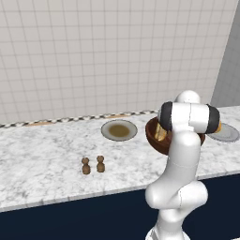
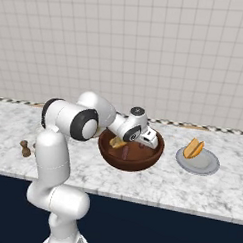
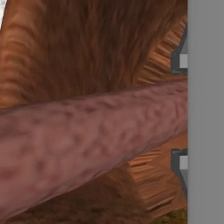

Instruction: Place one bun and one sausage from the bowl on each plate.

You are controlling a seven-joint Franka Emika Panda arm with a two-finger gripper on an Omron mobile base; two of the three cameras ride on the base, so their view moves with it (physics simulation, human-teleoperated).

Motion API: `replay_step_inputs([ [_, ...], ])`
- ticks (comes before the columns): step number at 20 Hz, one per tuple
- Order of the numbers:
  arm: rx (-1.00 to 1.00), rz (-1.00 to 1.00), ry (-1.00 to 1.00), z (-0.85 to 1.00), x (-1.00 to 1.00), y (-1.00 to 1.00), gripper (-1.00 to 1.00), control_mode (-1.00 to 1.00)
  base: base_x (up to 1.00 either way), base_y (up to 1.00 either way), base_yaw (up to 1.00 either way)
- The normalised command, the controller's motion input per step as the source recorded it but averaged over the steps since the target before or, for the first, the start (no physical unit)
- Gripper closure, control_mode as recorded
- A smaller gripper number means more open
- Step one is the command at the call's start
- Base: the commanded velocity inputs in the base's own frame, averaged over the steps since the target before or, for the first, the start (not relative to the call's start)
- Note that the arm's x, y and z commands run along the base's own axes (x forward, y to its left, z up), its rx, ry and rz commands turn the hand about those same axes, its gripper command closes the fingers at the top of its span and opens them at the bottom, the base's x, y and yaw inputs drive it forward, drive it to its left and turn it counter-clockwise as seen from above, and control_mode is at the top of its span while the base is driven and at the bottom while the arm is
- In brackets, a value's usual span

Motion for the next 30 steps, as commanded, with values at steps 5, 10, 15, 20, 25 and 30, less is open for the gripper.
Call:
replay_step_inputs([
  [5,0.00,0.00,0.00,0.00,0.00,0.00,1.00,-1.00,0.00,0.00,0.00],
  [10,0.00,0.00,-0.07,0.29,-0.37,0.00,1.00,-1.00,0.00,0.00,0.00],
  [15,0.00,-0.03,-0.10,0.90,-0.51,-0.05,1.00,-1.00,0.00,0.00,0.00],
  [20,0.00,-0.14,0.00,0.88,-0.47,-0.30,1.00,-1.00,0.00,0.00,0.00],
  [25,0.00,-0.27,0.02,0.40,-0.33,-0.52,1.00,-1.00,0.00,0.00,0.00],
  [30,0.00,-0.15,0.00,0.01,-0.37,-0.83,1.00,-1.00,0.00,0.00,0.00],
])
